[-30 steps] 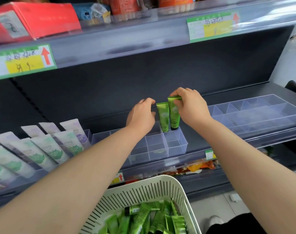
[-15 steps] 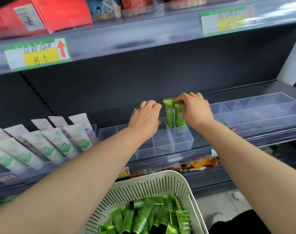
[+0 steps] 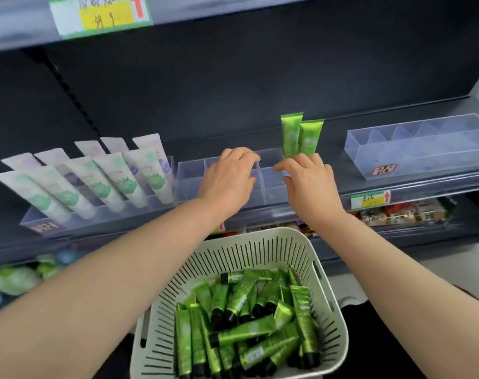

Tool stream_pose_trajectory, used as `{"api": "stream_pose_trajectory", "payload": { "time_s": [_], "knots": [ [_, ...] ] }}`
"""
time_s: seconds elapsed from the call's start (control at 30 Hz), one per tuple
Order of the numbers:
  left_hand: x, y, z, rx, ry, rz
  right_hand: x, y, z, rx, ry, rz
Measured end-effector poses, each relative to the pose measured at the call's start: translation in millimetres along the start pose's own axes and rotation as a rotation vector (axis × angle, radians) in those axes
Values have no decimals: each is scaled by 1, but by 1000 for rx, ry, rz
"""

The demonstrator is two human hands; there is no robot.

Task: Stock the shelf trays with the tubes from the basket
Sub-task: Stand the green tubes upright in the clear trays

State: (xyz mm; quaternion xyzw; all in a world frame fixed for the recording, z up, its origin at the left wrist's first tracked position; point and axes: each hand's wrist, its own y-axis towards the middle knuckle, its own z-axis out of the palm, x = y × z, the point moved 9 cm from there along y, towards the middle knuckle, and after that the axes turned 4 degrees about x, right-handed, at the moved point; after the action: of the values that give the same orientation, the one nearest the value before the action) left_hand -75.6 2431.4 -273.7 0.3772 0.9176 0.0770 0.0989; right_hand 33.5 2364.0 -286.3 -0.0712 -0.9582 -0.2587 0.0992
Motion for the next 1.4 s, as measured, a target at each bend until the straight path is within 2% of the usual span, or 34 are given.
{"api": "stream_pose_trajectory", "payload": {
  "time_s": [0.17,0.27,0.57,0.77,0.9,1.0,1.1,1.27,1.4],
  "knots": [
    [8,-57,29,50,-81,12,25,-54,43,87,43,-31],
    [23,-92,60,109,-113,-20,34,-85,78,205,51,-19],
    [87,-176,162,382,-180,-300,42,-158,188,938,34,100],
    [108,-187,186,411,-228,-379,67,-184,239,1262,15,79],
    [115,-190,199,438,-258,-409,82,-186,256,1306,-58,-16],
    [118,-193,210,472,-264,-429,82,-184,257,1253,-62,-19],
    [117,-193,220,506,-269,-431,66,-182,253,1194,-46,107],
    [113,-191,237,599,-267,-473,38,-184,243,1127,-154,303],
    [107,-188,246,635,-282,-534,22,-193,248,1146,108,646]
  ]
}}
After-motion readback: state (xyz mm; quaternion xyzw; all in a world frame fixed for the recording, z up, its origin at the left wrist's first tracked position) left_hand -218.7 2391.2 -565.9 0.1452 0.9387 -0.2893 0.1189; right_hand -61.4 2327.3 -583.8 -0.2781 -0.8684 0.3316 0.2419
